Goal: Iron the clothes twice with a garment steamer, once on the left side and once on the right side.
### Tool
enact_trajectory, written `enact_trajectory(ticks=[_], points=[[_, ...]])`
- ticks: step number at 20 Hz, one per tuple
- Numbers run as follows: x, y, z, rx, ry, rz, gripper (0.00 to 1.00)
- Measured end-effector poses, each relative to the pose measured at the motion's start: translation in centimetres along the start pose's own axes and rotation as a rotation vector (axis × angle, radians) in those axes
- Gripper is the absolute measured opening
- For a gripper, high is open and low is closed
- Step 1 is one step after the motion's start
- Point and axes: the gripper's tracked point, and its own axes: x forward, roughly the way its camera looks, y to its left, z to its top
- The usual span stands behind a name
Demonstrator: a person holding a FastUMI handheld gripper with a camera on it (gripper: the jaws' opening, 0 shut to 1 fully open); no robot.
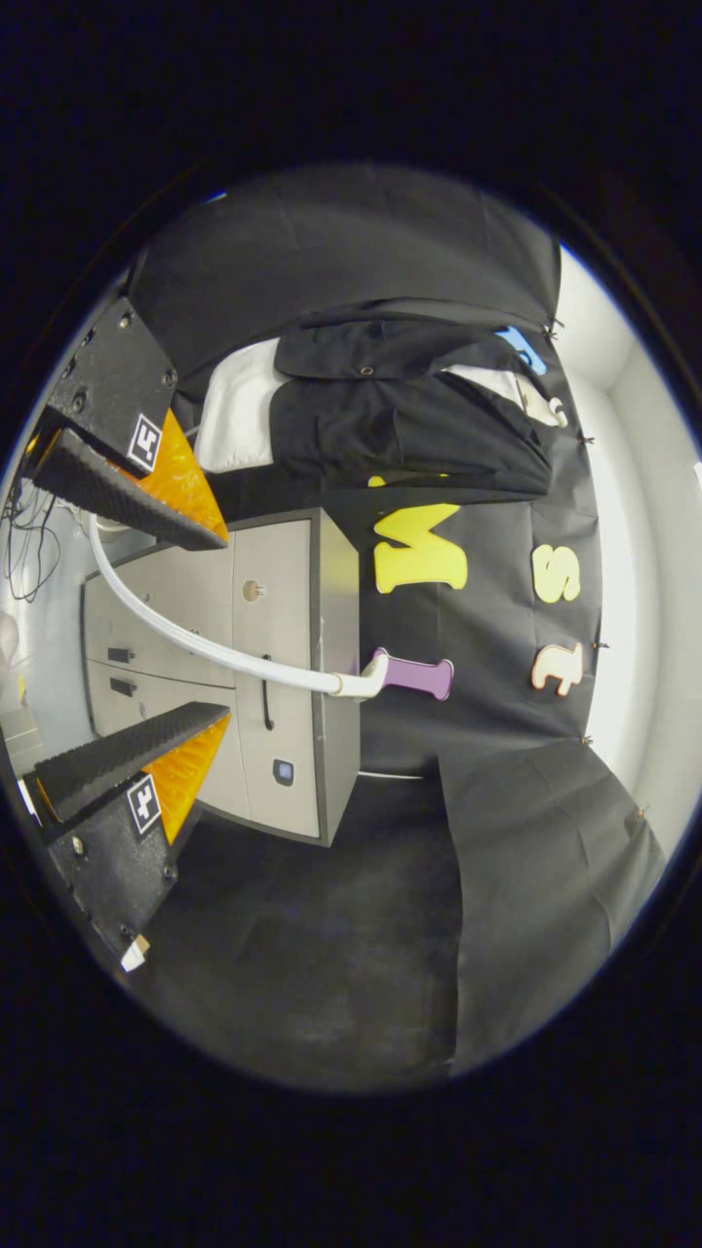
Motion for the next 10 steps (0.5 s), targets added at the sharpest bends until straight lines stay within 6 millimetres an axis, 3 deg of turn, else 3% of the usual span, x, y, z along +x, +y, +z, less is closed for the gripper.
enact_trajectory(ticks=[5,10], points=[[0.6,-1.1,0.4,0.033,0.012,-0.031,0.98],[2.9,-3.3,3.1,0.016,0.016,-0.069,0.98]])
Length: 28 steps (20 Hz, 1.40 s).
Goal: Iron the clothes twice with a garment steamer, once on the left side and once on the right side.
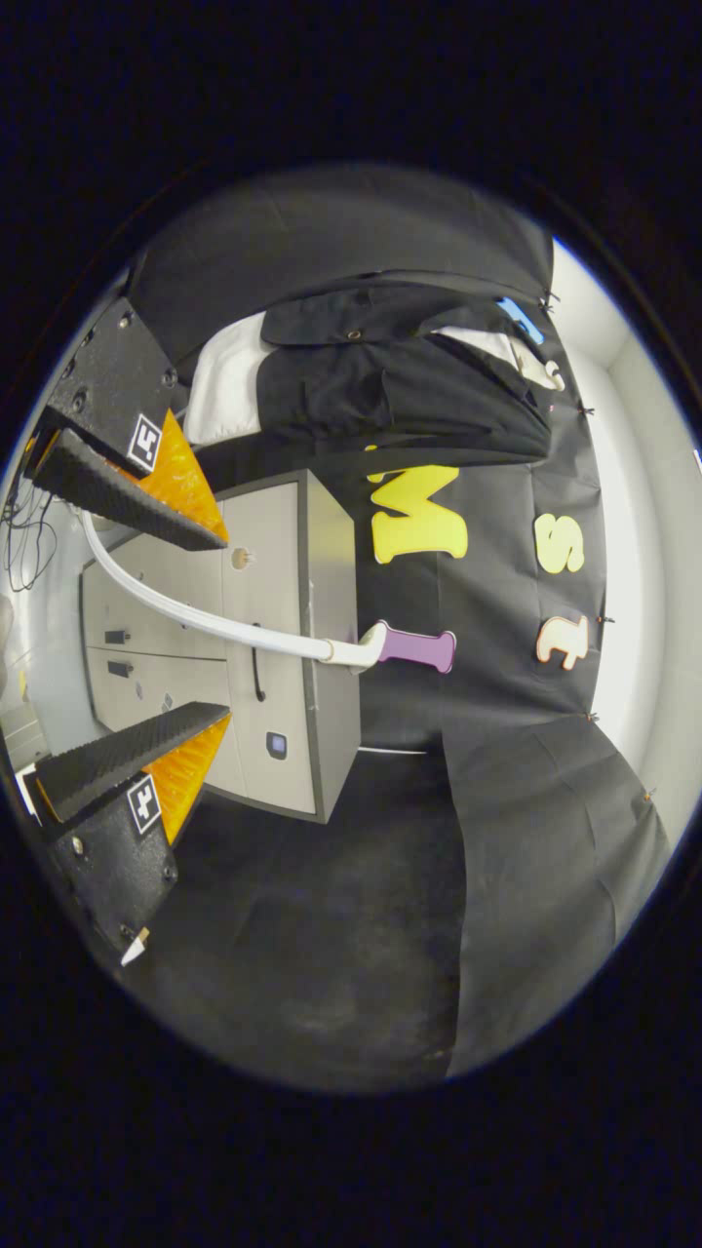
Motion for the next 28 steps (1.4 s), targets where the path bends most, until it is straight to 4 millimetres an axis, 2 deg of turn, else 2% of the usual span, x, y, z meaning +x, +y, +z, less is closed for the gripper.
enact_trajectory(ticks=[3,6,11,16,19,22,26,28], points=[[2.9,-1.4,2.3,-0.008,-0.015,0.000,0.97],[6.9,-1.9,4.7,-0.007,-0.011,0.028,0.97],[14.8,-2.3,8.8,-0.021,-0.015,0.082,0.97],[22.9,-2.3,11.2,-0.030,0.032,0.120,0.98],[26.9,-2.4,10.8,-0.033,0.085,0.122,0.97],[30.0,-2.4,9.4,0.000,0.158,0.146,0.98],[32.4,-2.1,8.0,0.027,0.241,0.179,0.96],[33.1,-1.7,7.3,0.046,0.281,0.201,0.89]])
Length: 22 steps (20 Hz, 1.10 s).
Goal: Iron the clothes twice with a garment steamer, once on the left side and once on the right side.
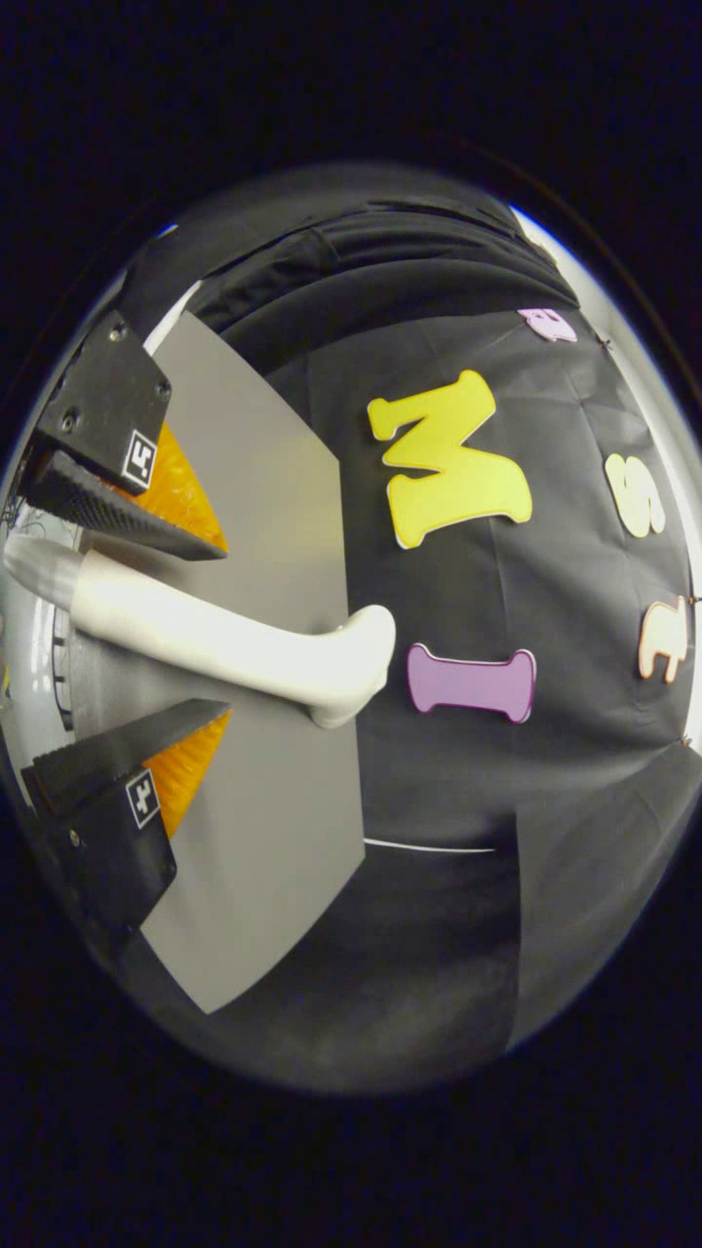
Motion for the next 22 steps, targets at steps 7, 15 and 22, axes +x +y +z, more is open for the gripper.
enact_trajectory(ticks=[7,15,22], points=[[0.8,-0.1,0.1,0.119,0.026,0.016,0.53],[0.2,0.3,0.7,0.170,-0.008,0.031,0.36],[-6.3,3.1,4.3,0.136,-0.130,0.022,0.36]])
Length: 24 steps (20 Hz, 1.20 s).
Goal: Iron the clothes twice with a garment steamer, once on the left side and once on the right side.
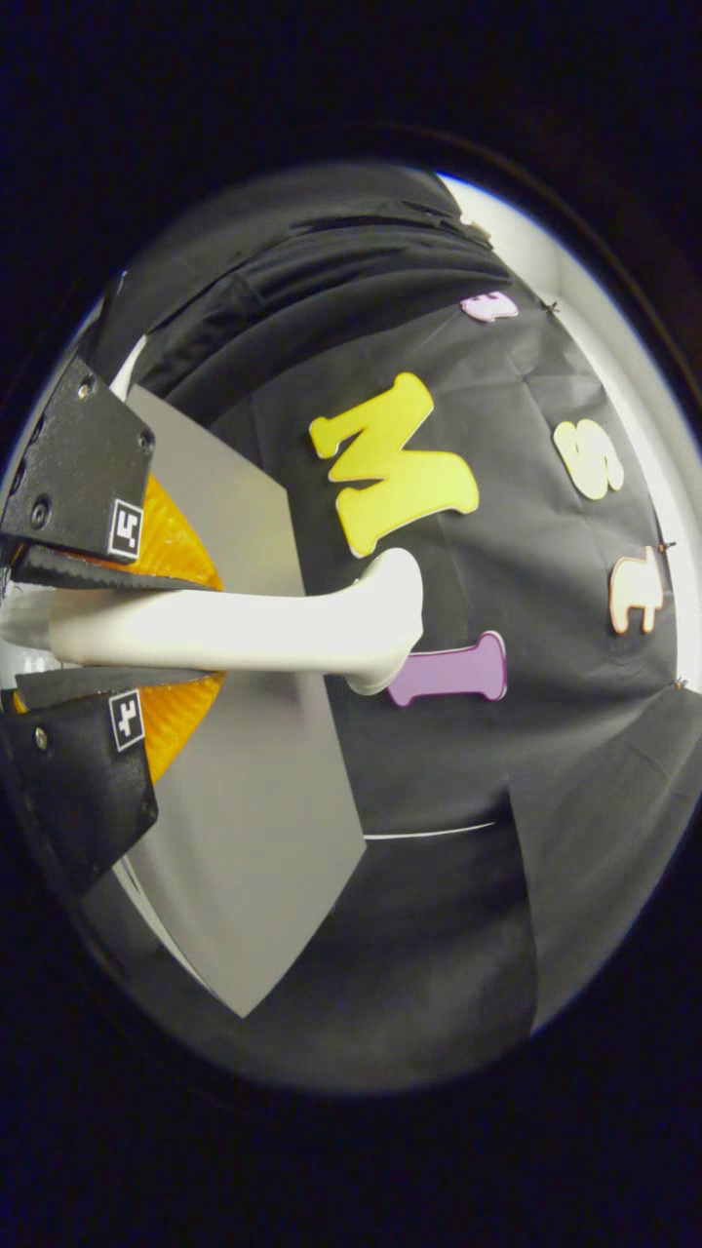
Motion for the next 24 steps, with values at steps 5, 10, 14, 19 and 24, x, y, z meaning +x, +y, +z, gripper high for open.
enact_trajectory(ticks=[5,10,14,19,24], points=[[-4.1,5.7,2.1,-0.009,-0.078,0.005,0.36],[-6.9,13.4,3.9,-0.028,-0.157,0.031,0.36],[-9.4,20.8,5.2,-0.059,-0.215,0.084,0.35],[-12.0,30.2,7.0,-0.101,-0.289,0.173,0.35],[-13.3,38.2,7.4,-0.159,-0.328,0.245,0.35]])
